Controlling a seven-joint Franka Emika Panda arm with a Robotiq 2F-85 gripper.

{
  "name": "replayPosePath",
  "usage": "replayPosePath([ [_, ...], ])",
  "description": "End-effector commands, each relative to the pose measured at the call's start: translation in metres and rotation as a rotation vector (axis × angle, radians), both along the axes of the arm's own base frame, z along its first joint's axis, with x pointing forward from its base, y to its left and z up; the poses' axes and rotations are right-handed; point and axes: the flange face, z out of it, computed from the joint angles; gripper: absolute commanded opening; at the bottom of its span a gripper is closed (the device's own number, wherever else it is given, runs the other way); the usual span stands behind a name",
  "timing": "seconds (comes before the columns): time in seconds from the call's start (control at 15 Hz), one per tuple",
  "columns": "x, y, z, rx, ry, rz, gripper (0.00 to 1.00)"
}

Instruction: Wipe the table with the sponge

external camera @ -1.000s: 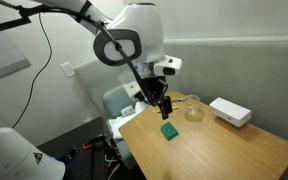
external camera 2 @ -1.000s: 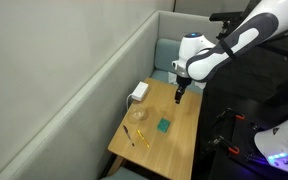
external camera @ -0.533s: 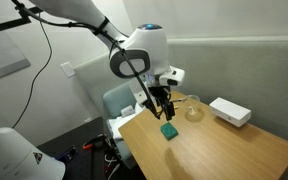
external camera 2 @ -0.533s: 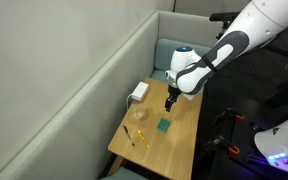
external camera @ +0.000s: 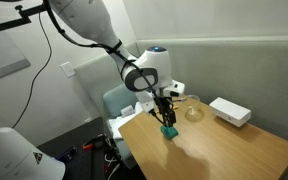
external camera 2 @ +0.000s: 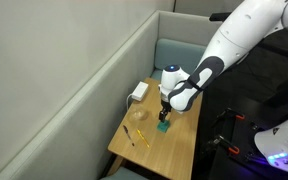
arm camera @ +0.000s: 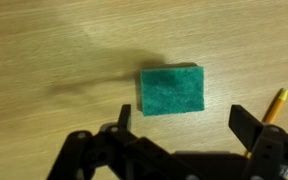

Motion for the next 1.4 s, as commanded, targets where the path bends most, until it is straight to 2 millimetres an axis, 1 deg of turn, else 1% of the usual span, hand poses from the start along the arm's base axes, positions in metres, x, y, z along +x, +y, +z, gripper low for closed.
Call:
replayPosePath([
  [0.0,0.008,0.017,-0.025,-0.034,-0.004,0.011,1.00],
  [0.2,0.009,0.026,-0.044,-0.058,0.010,0.022,1.00],
  [0.4,0.011,0.031,-0.059,-0.079,0.021,0.024,1.00],
  [0.67,0.015,0.033,-0.073,-0.096,0.025,0.017,1.00],
  [0.73,0.017,0.034,-0.076,-0.100,0.025,0.017,0.93],
  [0.8,0.017,0.034,-0.078,-0.102,0.026,0.019,0.74],
  [1.07,0.021,0.035,-0.080,-0.106,0.021,0.013,0.43],
  [1.33,0.024,0.034,-0.077,-0.108,0.013,0.012,0.16],
])
